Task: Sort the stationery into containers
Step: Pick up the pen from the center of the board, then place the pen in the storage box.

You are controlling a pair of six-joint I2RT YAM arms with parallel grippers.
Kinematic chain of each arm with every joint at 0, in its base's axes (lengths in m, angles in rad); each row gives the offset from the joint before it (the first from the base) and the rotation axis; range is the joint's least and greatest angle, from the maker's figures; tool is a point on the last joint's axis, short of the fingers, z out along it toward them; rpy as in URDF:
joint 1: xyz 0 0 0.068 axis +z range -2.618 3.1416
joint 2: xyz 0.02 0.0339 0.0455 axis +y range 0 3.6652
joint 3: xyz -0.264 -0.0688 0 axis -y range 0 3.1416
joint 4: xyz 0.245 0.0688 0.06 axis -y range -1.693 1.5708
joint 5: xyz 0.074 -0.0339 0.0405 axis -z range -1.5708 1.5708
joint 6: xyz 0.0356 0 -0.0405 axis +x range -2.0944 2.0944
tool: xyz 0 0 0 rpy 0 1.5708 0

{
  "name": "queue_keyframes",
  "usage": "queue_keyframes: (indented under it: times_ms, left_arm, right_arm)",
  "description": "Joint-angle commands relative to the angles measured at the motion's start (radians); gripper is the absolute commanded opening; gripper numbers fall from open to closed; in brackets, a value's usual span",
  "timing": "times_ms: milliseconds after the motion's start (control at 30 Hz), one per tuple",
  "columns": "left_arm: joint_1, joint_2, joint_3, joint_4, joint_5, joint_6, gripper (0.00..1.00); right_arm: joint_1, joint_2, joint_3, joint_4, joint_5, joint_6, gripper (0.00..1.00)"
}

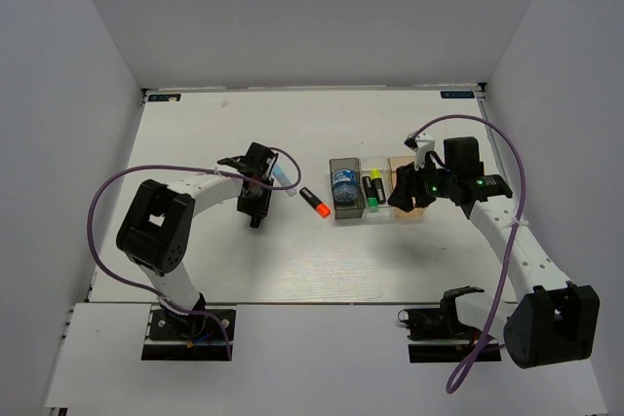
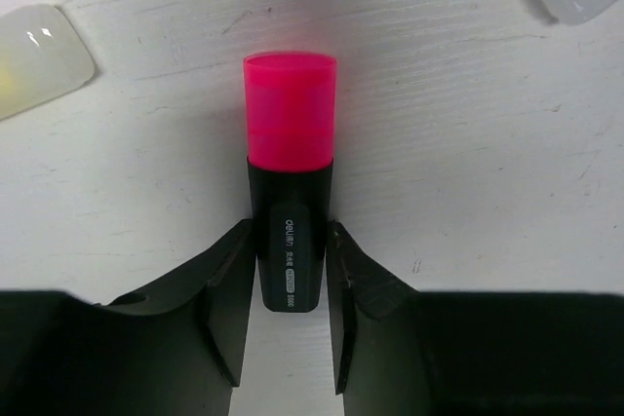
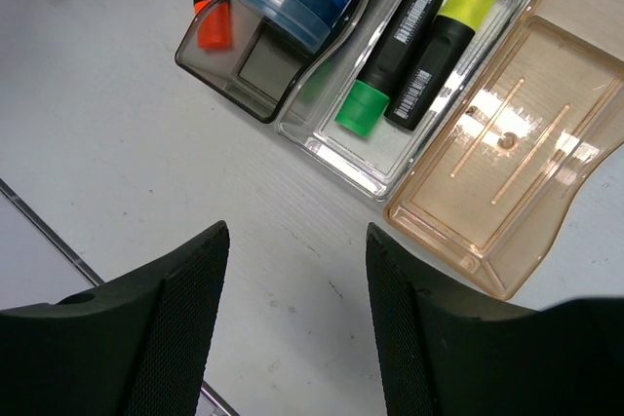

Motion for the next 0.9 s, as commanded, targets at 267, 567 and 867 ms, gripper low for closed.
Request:
queue_keyframes:
  times_ms: [267,567,867]
  left_arm:
    - [-0.038,-0.096,0.002,-0.013,0.004,-0.026,0.00]
    - [-0.240,-0.172,0.242,0.063,0.176,-0.250,0.00]
    - [-0.343,0.131,0.402,0.465,0.331,-0.593,0.00]
  right_arm:
    - [-0.013,-0.003,0.002,0.003,-0.038,-0.001,0.91]
    - [-0.015,-0.003,-0.001,0.015,-0.008,0.009,0.13]
    - [-0.026,-0.044,-0.016,0.061,0.097,0.088,0.15]
